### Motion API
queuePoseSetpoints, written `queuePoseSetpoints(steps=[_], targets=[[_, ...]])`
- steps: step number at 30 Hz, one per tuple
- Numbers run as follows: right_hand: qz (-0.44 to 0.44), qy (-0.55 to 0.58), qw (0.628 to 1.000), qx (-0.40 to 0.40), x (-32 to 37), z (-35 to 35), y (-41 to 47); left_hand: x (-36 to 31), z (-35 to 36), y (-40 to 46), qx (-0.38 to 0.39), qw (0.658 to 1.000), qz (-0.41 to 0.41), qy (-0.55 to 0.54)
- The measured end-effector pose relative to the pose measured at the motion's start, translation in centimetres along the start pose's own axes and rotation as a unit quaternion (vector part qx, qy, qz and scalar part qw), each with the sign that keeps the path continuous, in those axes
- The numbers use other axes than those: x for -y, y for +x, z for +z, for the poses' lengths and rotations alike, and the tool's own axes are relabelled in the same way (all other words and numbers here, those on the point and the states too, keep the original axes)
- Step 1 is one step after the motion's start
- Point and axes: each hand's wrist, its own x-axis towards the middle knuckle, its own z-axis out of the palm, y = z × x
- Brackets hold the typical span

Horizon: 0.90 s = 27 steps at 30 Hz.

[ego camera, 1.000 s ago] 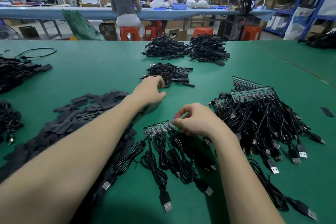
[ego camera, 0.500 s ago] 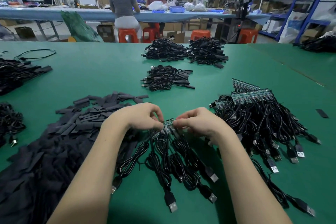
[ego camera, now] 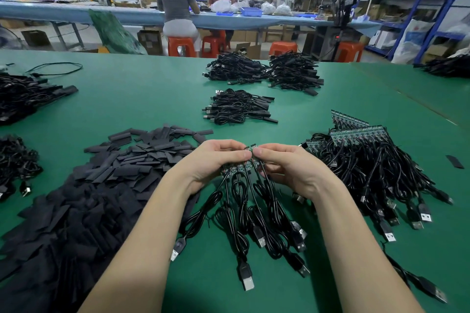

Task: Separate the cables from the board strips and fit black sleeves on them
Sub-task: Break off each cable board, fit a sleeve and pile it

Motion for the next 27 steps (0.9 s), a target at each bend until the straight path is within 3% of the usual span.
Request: queuePoseSetpoints(steps=[7,15,27], targets=[[0.001,0.031,0.999,0.041,0.5,0.2,-0.3,-0.4,-0.1,-0.1,0.025,0.999,0.02,-0.015],[0.071,0.154,0.985,0.041,0.7,1.0,-0.8,-0.7,-0.3,-0.4,0.05,0.997,0.032,-0.058],[0.074,0.181,0.979,0.059,0.6,1.5,-1.0,-0.9,0.1,-0.7,0.061,0.993,0.038,-0.093]])
